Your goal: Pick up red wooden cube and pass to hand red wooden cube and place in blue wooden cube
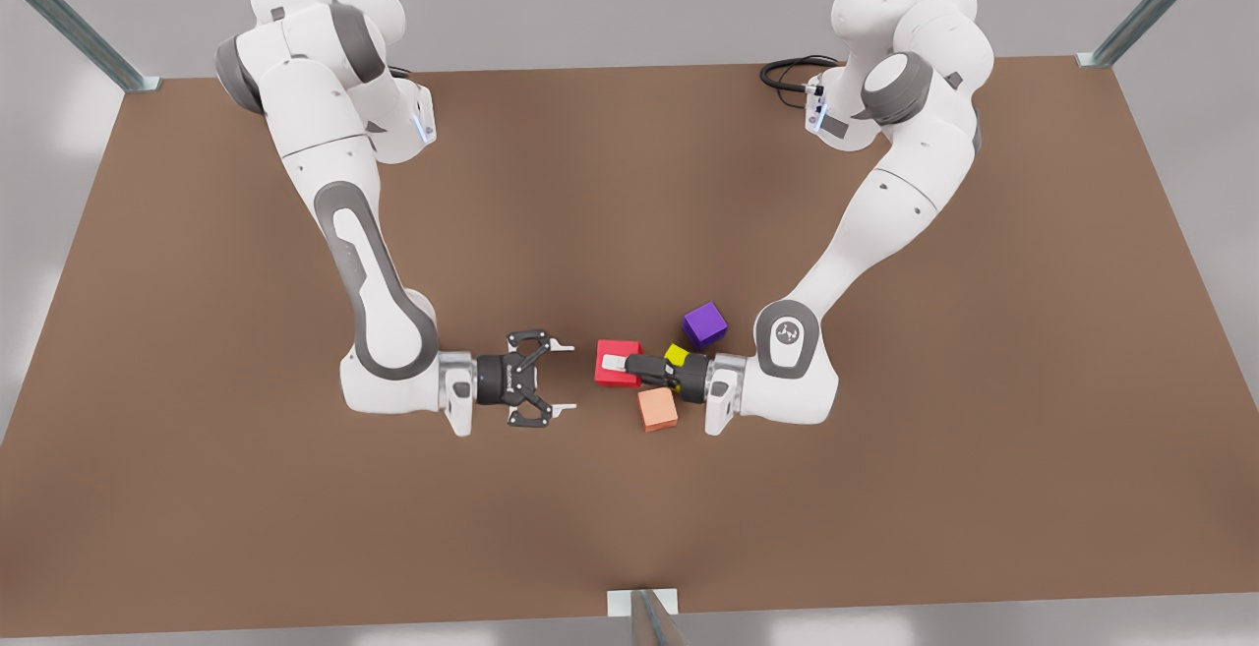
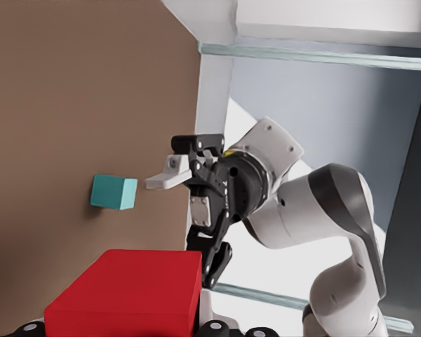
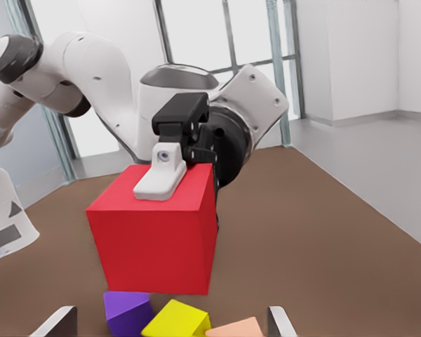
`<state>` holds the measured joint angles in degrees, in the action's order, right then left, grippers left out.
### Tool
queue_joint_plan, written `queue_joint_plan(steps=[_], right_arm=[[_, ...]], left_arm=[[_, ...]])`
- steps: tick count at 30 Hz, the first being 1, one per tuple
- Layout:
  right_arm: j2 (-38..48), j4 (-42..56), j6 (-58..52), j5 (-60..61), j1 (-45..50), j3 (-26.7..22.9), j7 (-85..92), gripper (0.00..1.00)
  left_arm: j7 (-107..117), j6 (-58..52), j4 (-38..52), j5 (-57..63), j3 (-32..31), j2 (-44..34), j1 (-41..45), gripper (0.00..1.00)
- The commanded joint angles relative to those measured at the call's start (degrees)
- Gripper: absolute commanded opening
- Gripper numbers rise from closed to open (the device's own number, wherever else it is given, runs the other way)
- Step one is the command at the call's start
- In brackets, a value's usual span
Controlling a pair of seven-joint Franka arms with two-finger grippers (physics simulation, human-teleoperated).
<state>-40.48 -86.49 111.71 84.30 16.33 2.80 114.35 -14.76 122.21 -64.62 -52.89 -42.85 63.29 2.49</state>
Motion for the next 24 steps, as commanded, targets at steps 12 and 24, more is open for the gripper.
queue_joint_plan(steps=[12, 24], right_arm=[[-0.1, -2.1, 1.9, 7.9, 0.3, 2.8, 19.9, 1.0], [-1.0, -0.4, 4.1, 9.9, 1.9, 2.9, 19.3, 1.0]], left_arm=[[-10.6, 3.4, 0.4, -1.5, 0.0, 0.2, 0.7, 0.48], [-10.6, 6.3, 1.1, -1.9, 0.0, 0.3, 2.4, 0.48]])
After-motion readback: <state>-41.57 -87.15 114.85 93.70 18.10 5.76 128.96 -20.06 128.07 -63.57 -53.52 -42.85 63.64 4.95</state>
